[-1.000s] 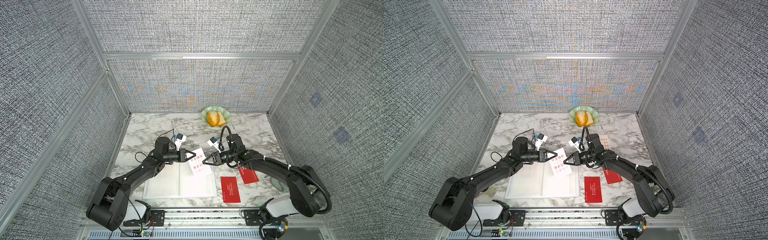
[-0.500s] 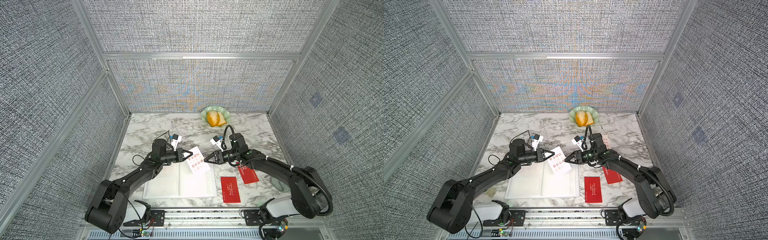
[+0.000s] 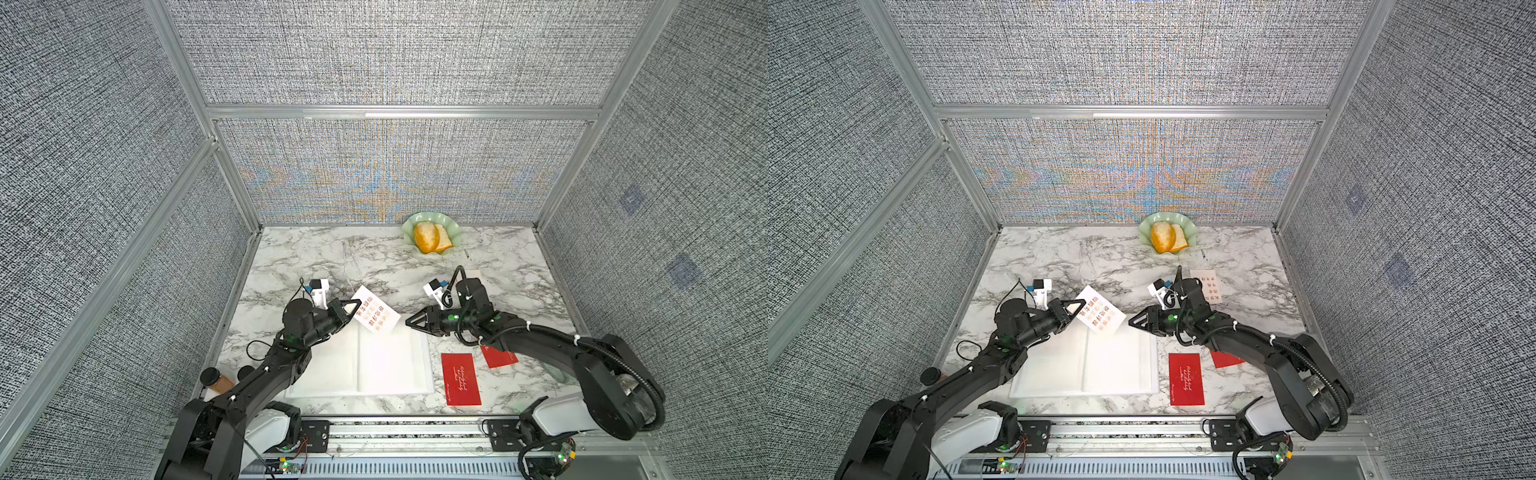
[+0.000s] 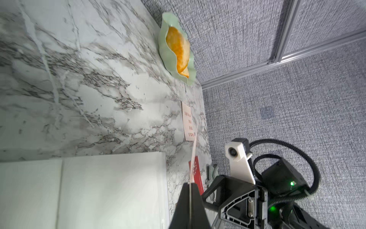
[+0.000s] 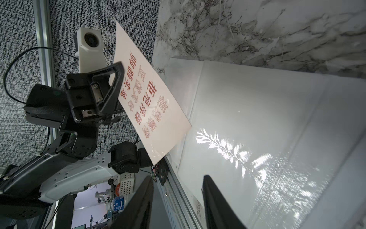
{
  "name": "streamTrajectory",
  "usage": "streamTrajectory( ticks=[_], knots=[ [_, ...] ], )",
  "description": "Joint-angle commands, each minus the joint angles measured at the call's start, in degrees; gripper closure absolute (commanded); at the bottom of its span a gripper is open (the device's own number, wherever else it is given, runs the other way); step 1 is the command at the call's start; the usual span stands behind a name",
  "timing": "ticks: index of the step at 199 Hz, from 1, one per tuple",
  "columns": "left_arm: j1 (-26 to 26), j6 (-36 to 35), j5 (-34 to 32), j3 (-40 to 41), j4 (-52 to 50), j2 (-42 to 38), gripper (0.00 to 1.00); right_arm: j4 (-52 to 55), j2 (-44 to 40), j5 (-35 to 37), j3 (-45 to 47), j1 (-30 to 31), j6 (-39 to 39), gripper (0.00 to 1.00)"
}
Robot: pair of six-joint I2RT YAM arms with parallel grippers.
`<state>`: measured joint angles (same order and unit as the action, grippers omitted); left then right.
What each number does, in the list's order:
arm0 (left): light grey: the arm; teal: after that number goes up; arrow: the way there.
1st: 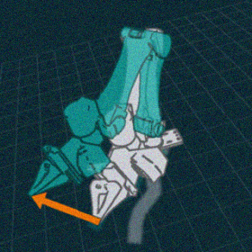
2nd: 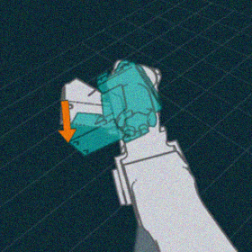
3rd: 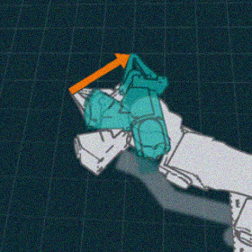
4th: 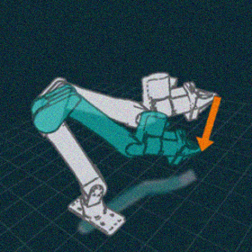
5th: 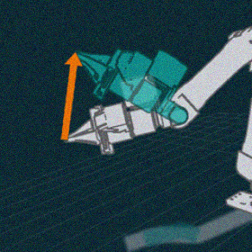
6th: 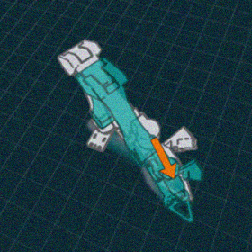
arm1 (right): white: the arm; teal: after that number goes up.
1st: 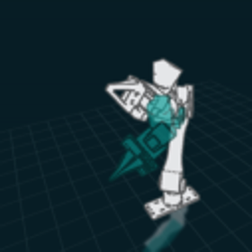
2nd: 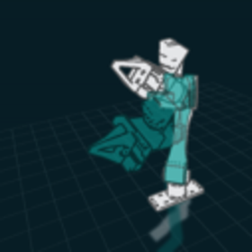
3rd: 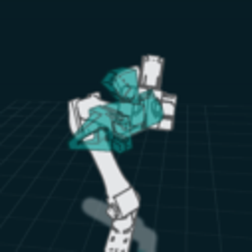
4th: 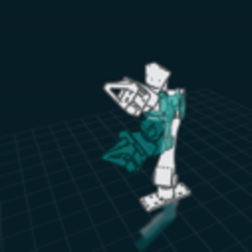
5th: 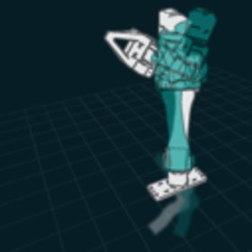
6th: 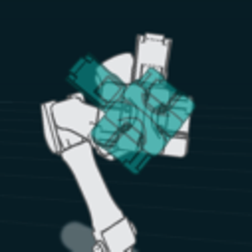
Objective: Place the photos into the photo albums
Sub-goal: Pick up the photo at the center of the board.
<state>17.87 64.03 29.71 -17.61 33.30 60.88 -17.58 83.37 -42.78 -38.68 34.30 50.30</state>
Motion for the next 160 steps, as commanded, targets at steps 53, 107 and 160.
streamTrajectory(
  ticks=[53,107,160],
  knots=[
    [-0.11,6.81,-10.82,5.49,2.39,-5.13,1.0,-22.04,8.72,9.39,-0.33,7.27,17.48,0.56],
    [-0.11,9.02,-11.42,8.33,5.52,-4.94,1.0,-26.48,14.27,9.63,-2.98,8.26,21.24,0.57],
    [-0.11,8.09,-13.06,7.73,2.55,-7.07,1.0,-28.39,15.97,11.13,-2.3,8.72,23.38,0.6]
  ],
)
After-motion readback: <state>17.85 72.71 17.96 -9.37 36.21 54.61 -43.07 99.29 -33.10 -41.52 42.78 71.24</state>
